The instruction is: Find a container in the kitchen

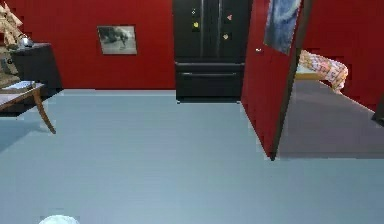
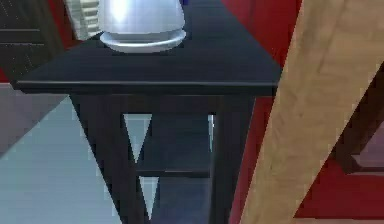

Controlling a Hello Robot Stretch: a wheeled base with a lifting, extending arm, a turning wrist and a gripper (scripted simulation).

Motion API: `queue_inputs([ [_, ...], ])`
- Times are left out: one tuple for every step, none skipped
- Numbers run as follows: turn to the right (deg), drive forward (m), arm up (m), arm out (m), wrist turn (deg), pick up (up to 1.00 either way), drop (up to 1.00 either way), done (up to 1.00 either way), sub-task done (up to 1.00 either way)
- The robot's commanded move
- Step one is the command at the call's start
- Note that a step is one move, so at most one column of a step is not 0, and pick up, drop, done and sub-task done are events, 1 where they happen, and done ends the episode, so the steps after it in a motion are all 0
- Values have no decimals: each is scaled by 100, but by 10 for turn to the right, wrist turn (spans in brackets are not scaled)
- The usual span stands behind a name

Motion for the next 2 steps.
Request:
queue_inputs([
  [0,50,0,0,0,0,0,0,0],
  [450,0,0,0,0,0,0,0,0],
])
